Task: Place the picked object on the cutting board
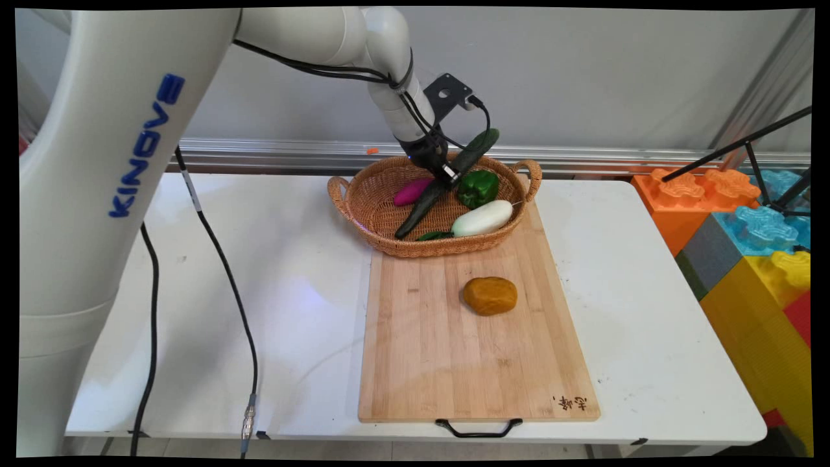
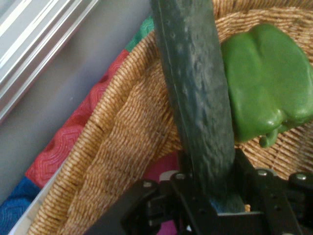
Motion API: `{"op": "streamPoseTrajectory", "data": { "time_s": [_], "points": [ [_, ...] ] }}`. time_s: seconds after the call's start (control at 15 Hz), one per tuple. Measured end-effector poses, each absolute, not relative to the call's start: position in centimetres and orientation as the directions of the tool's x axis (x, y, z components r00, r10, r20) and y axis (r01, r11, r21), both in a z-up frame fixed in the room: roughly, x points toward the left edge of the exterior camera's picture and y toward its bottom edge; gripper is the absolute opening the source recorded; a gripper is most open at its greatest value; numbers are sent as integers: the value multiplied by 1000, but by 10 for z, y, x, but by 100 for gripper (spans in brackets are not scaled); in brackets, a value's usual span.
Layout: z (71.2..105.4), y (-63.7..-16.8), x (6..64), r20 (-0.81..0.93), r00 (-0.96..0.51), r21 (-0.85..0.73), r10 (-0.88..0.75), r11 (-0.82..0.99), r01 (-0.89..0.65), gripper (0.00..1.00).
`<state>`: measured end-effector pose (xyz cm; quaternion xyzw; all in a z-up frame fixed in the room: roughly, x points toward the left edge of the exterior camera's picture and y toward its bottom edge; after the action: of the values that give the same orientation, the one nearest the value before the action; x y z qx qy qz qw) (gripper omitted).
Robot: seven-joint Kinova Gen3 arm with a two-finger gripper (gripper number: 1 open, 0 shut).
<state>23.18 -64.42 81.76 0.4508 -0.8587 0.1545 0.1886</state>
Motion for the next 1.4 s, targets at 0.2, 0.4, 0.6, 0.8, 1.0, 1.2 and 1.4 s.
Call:
{"op": "streamPoseTrajectory", "data": {
  "time_s": [0.2,0.4,0.6,0.8,1.0,1.2,1.4],
  "points": [
    [820,-646,232,475,-528,-104,-704,551,-828,0],
    [829,-645,233,502,-521,-118,-690,542,-832,0],
    [848,-636,234,535,-510,-139,-674,525,-840,0],
    [879,-616,227,558,-524,-168,-643,531,-831,0],
    [907,-594,215,568,-571,-194,-593,577,-793,0],
    [931,-565,198,555,-643,-198,-528,666,-719,0],
    [947,-538,181,533,-713,-178,-456,763,-621,0]
  ]
}}
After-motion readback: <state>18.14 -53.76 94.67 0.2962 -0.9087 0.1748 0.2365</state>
